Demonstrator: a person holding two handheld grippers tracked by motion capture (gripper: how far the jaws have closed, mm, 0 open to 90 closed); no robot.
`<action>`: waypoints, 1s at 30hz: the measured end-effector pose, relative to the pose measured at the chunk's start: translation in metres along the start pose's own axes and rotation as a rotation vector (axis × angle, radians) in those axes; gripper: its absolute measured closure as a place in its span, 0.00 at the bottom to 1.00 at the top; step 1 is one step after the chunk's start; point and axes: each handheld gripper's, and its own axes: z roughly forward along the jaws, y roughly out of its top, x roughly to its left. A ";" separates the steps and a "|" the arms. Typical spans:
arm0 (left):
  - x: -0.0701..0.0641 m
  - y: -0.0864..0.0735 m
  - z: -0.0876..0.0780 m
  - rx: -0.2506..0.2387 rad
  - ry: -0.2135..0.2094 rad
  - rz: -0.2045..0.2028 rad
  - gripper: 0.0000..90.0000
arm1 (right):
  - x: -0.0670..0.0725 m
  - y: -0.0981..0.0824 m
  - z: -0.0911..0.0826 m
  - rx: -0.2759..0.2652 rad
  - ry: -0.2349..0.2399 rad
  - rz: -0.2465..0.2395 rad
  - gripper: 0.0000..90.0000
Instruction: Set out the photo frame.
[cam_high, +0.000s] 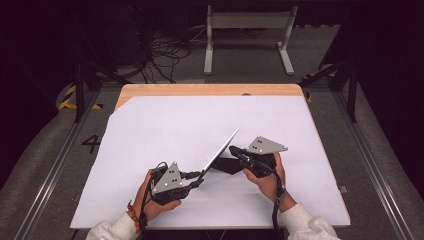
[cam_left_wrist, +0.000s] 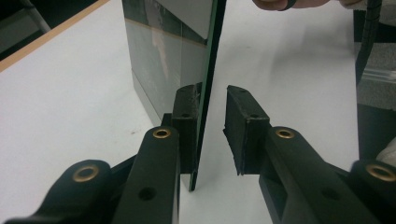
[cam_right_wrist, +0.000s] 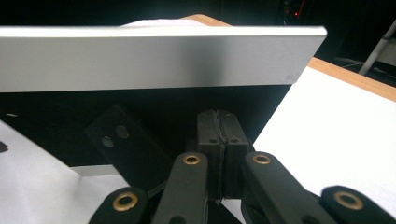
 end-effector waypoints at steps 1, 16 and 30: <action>0.000 0.000 -0.001 -0.002 0.001 0.001 0.84 | 0.001 0.001 -0.002 -0.005 0.000 0.000 1.00; -0.006 0.005 0.003 -0.023 -0.012 0.001 0.89 | 0.009 0.008 0.004 -0.018 0.025 -0.015 1.00; -0.019 0.012 0.018 -0.012 -0.031 0.030 0.90 | 0.012 0.012 0.015 -0.018 0.027 -0.024 1.00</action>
